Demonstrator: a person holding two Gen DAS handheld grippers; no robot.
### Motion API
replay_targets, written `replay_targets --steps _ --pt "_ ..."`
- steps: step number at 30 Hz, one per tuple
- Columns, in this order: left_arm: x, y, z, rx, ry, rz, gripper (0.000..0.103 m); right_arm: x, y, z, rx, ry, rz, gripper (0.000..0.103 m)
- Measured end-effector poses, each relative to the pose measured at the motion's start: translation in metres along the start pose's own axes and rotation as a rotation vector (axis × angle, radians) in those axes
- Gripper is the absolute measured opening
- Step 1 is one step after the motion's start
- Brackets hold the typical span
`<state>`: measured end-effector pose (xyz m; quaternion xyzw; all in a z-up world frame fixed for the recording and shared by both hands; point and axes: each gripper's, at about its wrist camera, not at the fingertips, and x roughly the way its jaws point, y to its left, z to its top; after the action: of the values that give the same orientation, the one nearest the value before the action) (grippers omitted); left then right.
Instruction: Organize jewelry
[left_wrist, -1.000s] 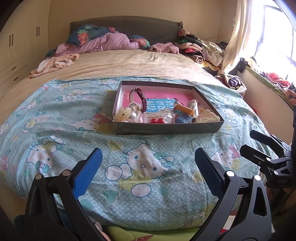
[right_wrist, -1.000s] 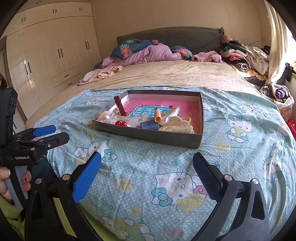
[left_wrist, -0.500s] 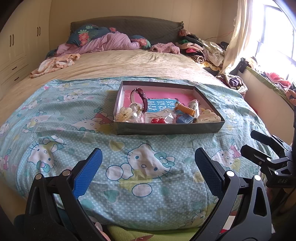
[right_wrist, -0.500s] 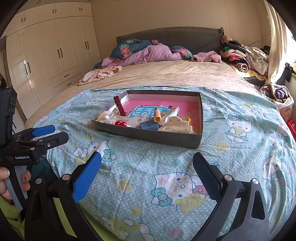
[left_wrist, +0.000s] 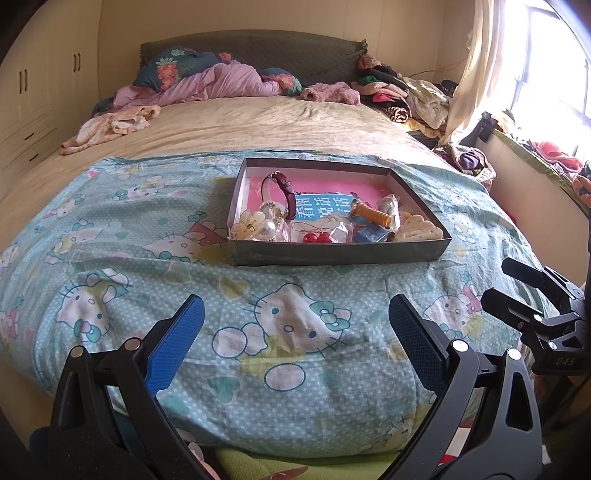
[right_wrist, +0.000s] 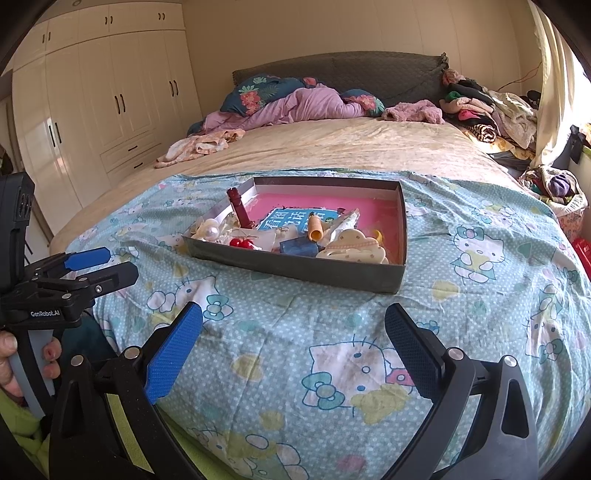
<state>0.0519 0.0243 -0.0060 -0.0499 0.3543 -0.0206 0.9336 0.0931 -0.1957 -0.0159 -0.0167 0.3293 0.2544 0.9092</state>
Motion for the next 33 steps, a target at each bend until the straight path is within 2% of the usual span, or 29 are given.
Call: replay_targets --steps 16,23,29,32,33 --pt "0.007 -0.001 -0.003 0.007 0.018 0.019 0.093 0.005 -0.009 -0.001 0.016 0.017 -0.02 0.098" --pt "0.015 0.005 -0.006 -0.022 0.045 0.024 0.093 0.011 -0.022 0.002 0.039 0.027 -0.051 0.098" --pt "0.027 0.031 0.001 -0.086 0.054 0.06 0.093 0.026 -0.071 0.006 0.143 0.053 -0.113 0.098" --pt "0.038 0.062 0.013 -0.14 0.054 0.125 0.093 0.034 -0.11 0.009 0.203 0.051 -0.181 0.098" --pt "0.044 0.079 0.019 -0.173 0.065 0.151 0.093 0.037 -0.127 0.011 0.221 0.051 -0.228 0.098"
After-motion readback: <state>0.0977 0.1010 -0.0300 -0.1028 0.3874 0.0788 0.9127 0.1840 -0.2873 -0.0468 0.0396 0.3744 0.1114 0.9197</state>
